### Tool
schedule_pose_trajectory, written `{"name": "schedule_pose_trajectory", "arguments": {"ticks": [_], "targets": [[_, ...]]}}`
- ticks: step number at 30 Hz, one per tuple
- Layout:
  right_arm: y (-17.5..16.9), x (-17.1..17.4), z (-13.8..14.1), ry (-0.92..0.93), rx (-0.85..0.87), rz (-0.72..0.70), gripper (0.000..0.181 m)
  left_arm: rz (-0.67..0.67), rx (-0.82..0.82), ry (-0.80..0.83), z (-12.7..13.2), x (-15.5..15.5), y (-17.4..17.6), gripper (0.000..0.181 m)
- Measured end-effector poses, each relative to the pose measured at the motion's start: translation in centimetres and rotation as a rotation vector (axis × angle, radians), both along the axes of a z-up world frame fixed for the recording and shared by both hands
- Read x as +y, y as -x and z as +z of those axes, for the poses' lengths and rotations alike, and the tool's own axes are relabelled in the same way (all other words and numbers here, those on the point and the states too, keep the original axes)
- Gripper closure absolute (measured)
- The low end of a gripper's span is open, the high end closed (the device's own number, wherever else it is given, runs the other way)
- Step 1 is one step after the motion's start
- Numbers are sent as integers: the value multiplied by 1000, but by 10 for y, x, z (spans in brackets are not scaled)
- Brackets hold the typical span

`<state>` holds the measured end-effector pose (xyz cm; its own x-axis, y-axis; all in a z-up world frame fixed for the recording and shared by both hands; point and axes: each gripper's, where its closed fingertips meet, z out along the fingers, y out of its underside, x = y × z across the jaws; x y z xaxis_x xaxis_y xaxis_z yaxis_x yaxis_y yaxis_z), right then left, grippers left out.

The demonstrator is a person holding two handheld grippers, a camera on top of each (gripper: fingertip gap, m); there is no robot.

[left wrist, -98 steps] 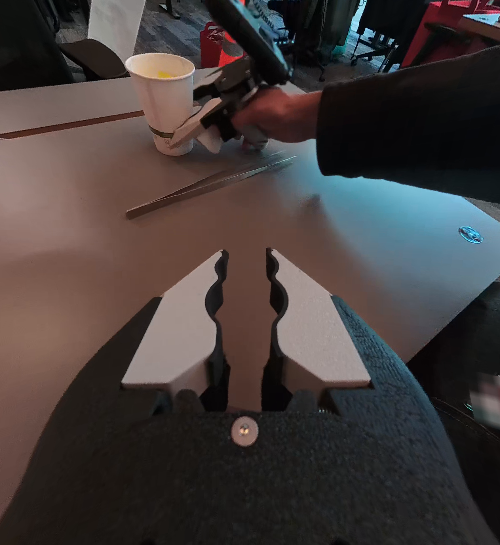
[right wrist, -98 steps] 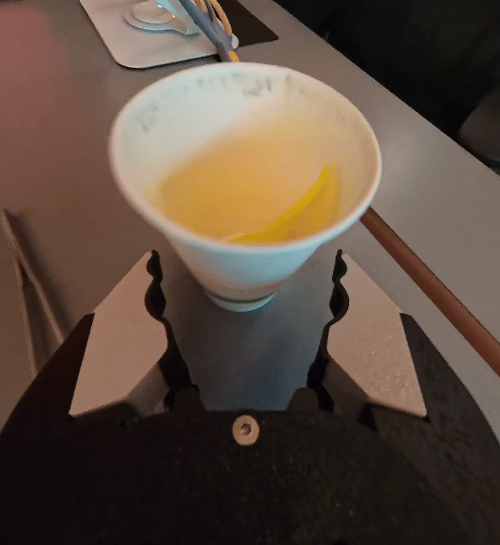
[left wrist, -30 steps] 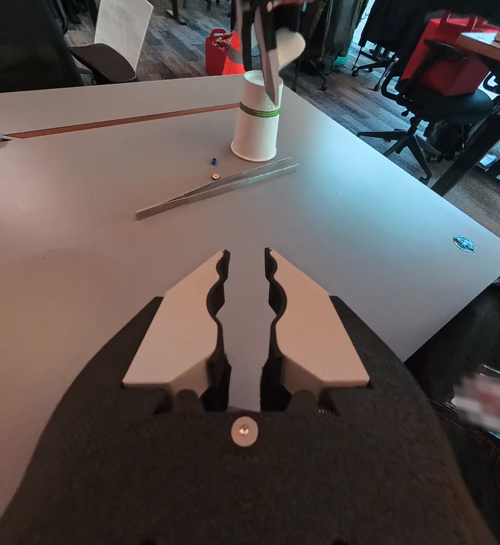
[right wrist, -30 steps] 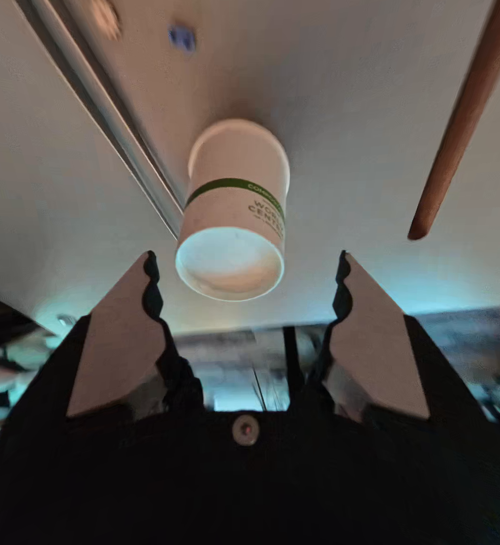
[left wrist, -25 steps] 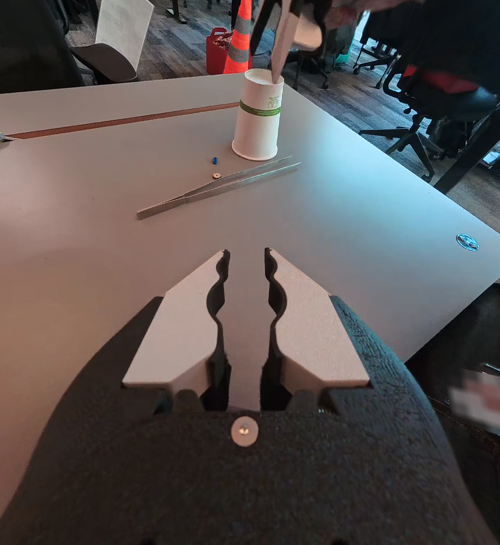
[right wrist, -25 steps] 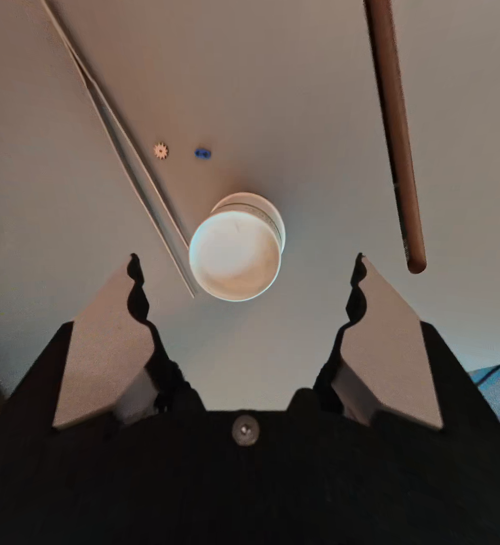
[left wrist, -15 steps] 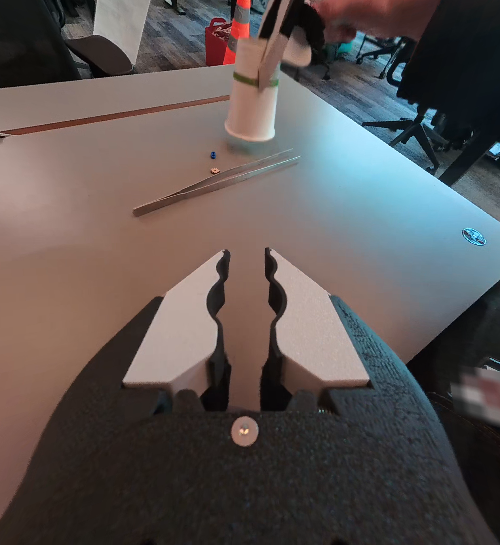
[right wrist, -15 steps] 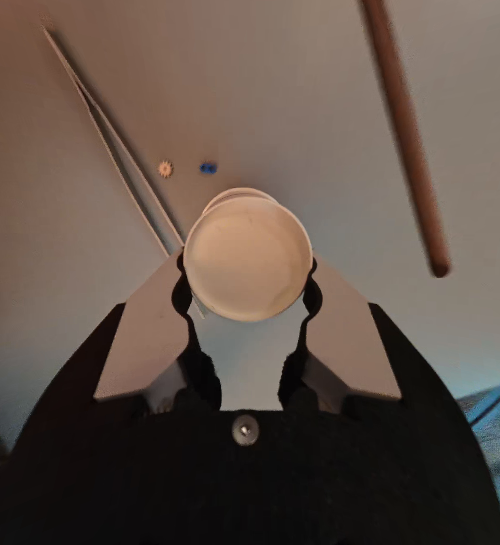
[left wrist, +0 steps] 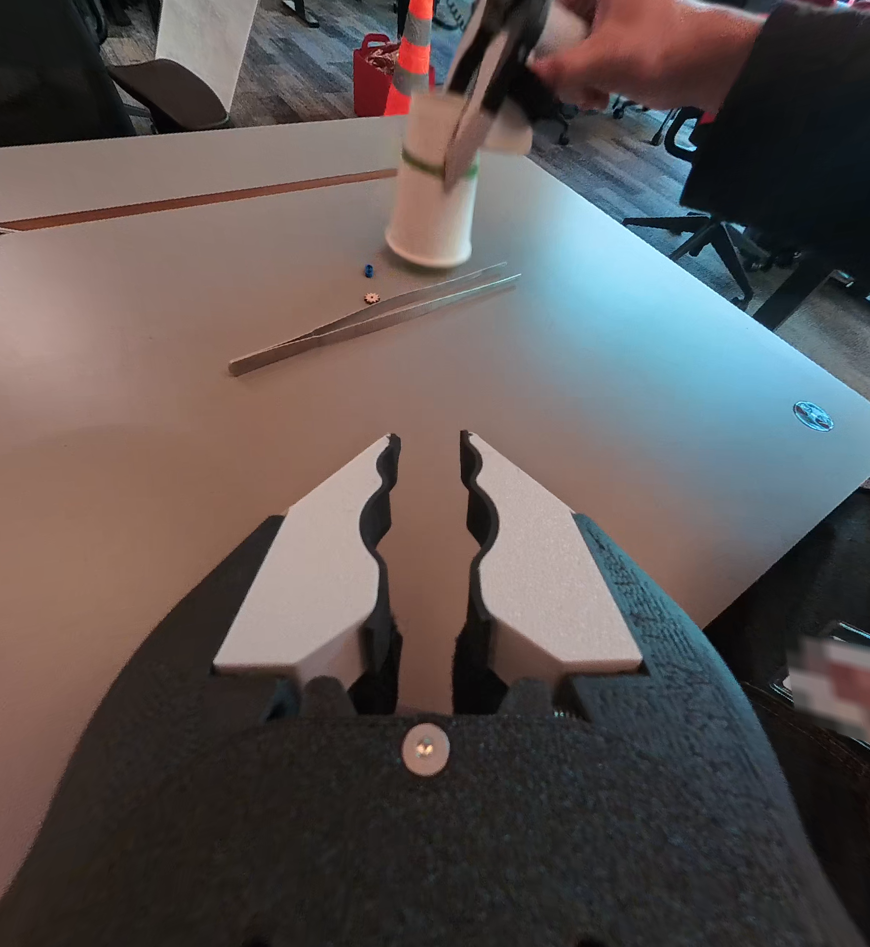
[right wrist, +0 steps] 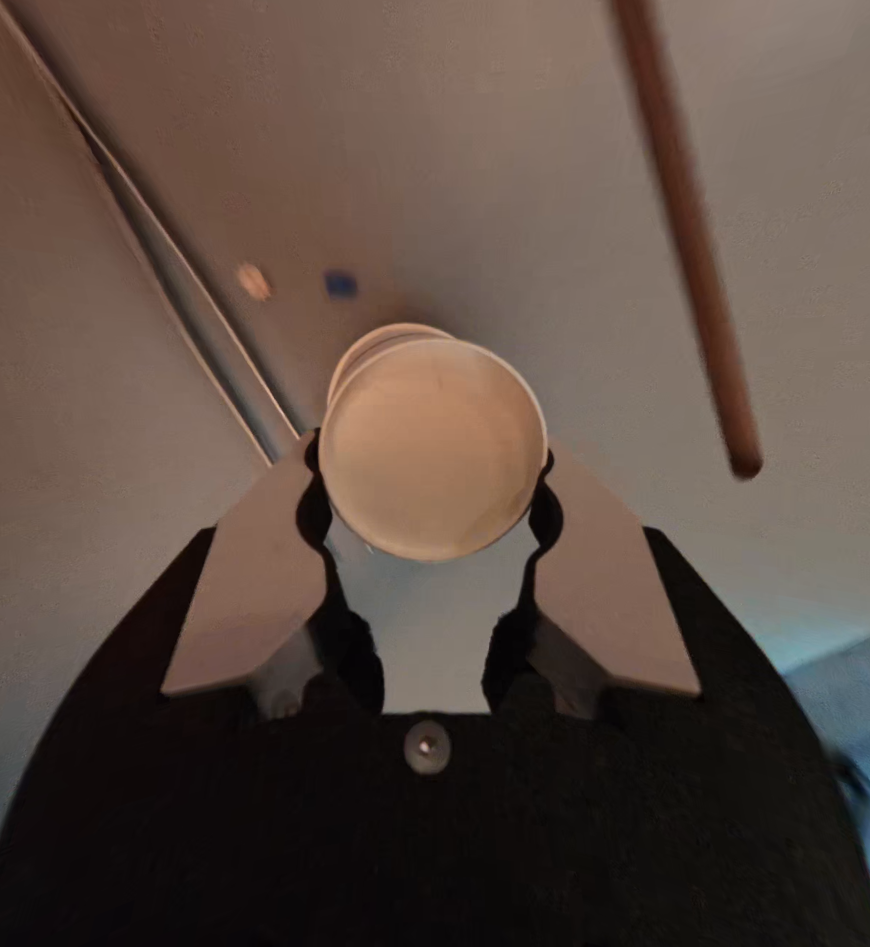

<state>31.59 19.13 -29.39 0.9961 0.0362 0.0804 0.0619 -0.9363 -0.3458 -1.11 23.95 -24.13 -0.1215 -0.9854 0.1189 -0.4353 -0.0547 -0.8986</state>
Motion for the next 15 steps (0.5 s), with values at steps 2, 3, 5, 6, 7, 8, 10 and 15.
{"name": "schedule_pose_trajectory", "arguments": {"ticks": [2,3,5,6,7,8,10,15], "targets": [[-5,-3,-6,35,-81,49,101,-4,-1,-2,1,-1,0,158],[-6,-6,0,53,-86,35,101,-6,-1,-7,1,-2,0,158],[-5,1,30,-51,-65,6,101,-2,-3,-16,1,-1,1,158],[-3,7,50,-140,-41,-3,101,0,-6,-17,2,-1,1,158],[-3,10,66,-212,-11,-24,101,0,-4,-15,2,-1,1,158],[-2,11,79,-262,31,-42,101,-1,-3,-11,1,-1,1,158],[13,16,101,-405,214,-34,101,-4,-8,-6,2,-2,0,158],[85,0,178,-818,1247,101,100,-78,-139,99,33,-15,-18,157]]}}
